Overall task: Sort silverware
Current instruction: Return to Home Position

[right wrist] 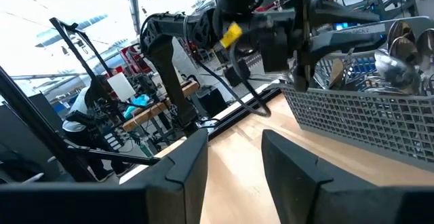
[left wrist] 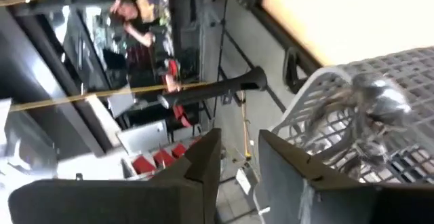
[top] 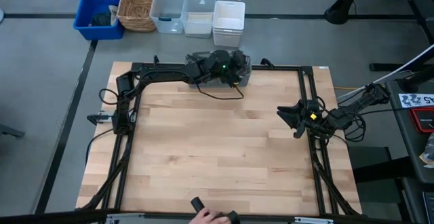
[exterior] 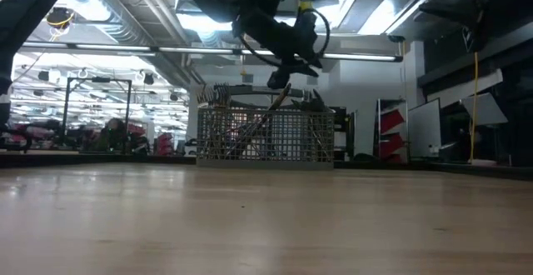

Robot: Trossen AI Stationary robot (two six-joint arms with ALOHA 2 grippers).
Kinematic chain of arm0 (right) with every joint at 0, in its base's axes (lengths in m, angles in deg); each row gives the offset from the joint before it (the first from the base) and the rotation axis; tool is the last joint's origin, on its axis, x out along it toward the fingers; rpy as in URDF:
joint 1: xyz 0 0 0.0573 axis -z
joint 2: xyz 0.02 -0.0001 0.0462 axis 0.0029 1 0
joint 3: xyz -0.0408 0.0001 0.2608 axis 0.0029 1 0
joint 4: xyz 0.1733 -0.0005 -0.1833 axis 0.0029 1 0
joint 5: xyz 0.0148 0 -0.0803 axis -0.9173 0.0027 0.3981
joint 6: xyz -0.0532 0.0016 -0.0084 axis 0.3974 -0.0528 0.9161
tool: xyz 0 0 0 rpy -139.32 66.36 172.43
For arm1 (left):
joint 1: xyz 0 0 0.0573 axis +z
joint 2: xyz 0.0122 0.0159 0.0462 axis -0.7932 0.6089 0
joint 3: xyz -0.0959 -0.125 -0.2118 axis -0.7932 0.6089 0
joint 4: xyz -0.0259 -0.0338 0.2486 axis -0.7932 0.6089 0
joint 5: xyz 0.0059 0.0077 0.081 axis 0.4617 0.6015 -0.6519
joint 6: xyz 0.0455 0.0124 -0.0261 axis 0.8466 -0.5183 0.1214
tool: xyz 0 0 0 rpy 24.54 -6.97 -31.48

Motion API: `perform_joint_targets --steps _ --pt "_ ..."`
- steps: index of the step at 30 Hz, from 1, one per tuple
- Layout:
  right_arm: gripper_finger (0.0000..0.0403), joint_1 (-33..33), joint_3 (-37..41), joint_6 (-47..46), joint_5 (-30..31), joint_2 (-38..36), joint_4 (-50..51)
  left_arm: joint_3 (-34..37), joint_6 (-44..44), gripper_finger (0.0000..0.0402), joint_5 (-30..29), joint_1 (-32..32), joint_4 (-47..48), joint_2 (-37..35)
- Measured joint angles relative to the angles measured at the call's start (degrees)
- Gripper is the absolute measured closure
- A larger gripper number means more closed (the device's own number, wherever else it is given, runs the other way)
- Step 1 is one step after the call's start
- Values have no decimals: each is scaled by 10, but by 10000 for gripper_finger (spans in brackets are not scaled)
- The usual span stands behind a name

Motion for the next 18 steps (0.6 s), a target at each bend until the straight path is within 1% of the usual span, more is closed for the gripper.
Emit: perform_joint_targets --steps 2,4,7,9,12,15,18 --pt "262 0 0 1 -1 0 0 0 -18 310 -10 -4 -9 -4" --pt "262 0 0 17 -13 0 1 0 -67 309 -18 -8 -4 -18" --pt "262 0 0 54 -36 -3 7 0 -210 312 -18 -11 -1 -40" --pt "262 0 0 75 -47 -6 13 0 -305 316 -17 -9 22 -58" --pt "262 0 0 88 -61 -16 48 0 -412 321 -17 6 93 -96" --pt "262 0 0 83 -61 -28 101 0 -518 323 -16 23 198 -137" --pt "262 0 -1 58 -59 -43 155 6 -603 319 19 38 307 -180"
